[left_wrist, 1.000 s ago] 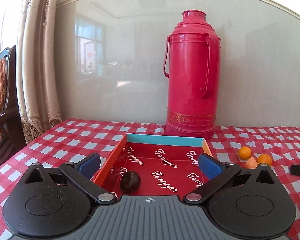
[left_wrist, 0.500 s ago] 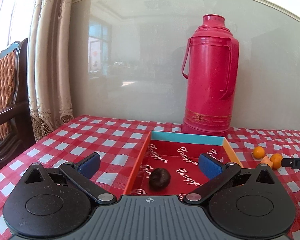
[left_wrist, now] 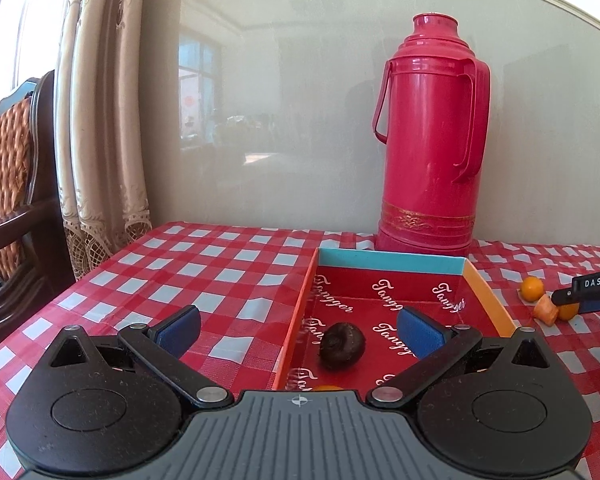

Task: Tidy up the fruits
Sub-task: 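Reach the right gripper to the large orange and close on it, then carry the large orange with the right gripper into the box and release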

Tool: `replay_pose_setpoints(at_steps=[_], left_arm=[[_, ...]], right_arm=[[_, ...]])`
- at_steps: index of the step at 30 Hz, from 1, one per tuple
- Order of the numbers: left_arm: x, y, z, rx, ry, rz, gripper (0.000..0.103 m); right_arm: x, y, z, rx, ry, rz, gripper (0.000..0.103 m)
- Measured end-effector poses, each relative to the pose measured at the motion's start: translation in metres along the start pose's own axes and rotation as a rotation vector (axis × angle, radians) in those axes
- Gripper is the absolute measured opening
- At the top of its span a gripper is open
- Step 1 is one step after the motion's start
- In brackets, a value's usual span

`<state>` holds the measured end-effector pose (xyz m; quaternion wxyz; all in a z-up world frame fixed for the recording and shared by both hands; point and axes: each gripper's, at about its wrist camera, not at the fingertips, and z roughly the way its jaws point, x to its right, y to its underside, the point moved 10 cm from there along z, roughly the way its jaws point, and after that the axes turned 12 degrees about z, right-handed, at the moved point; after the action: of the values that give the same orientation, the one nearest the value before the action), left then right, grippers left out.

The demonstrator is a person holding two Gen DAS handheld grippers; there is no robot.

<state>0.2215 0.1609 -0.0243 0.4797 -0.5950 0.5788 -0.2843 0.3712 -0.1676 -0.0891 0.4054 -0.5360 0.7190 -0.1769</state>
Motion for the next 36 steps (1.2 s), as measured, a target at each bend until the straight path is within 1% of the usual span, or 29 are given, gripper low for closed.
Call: replay_pose_setpoints(at_steps=[1,3,4,8,12,15,19,22,25,29,33,34,35,36], left_arm=[[0.0,0.0,0.0,0.001,0.001,-0.002,0.103],[0.0,-0.001,-0.001,0.004,0.0,-0.001,0.103],[0.0,-0.001,-0.001,0.004,0.001,0.001,0.103],[0.002,-0.002,-0.004,0.009,0.007,0.002,0.103],[0.002,-0.005,-0.007,0.021,0.003,-0.008,0.103],[0.0,-0.011,-0.012,0.046,-0.01,-0.016,0.103],[-0.002,-0.012,-0.017,0.05,-0.022,-0.011,0.103],[-0.003,-0.01,-0.021,0.038,-0.027,-0.014,0.103],[-0.007,-0.008,-0.029,0.041,-0.037,-0.026,0.103],[-0.014,-0.002,-0.041,0.042,-0.057,-0.032,0.103],[-0.021,0.012,-0.046,0.007,-0.068,-0.044,0.103],[-0.023,0.015,-0.046,-0.002,-0.071,-0.043,0.103],[-0.025,0.018,-0.046,-0.008,-0.076,-0.043,0.103],[-0.027,0.02,-0.045,-0.016,-0.08,-0.044,0.103]], right_arm=[[0.002,0.0,0.002,-0.014,-0.018,0.032,0.039],[0.002,0.0,0.002,-0.019,-0.023,0.043,0.037],[0.002,0.001,0.001,-0.027,-0.042,0.056,0.031],[0.0,0.004,-0.004,-0.019,-0.056,0.032,0.029],[0.002,0.001,-0.022,0.025,-0.053,0.001,0.029],[0.002,-0.002,-0.038,0.049,-0.056,-0.024,0.029],[-0.009,-0.001,-0.062,0.066,-0.096,-0.034,0.029],[-0.029,0.006,-0.082,0.081,-0.151,-0.05,0.029],[-0.059,0.018,-0.098,0.084,-0.22,-0.082,0.029],[-0.106,0.052,-0.112,0.062,-0.3,-0.178,0.029],[-0.145,0.084,-0.115,0.037,-0.351,-0.275,0.029],[-0.152,0.09,-0.115,0.037,-0.355,-0.293,0.03],[-0.159,0.096,-0.115,0.042,-0.365,-0.309,0.033],[-0.163,0.098,-0.117,0.057,-0.376,-0.324,0.043]])
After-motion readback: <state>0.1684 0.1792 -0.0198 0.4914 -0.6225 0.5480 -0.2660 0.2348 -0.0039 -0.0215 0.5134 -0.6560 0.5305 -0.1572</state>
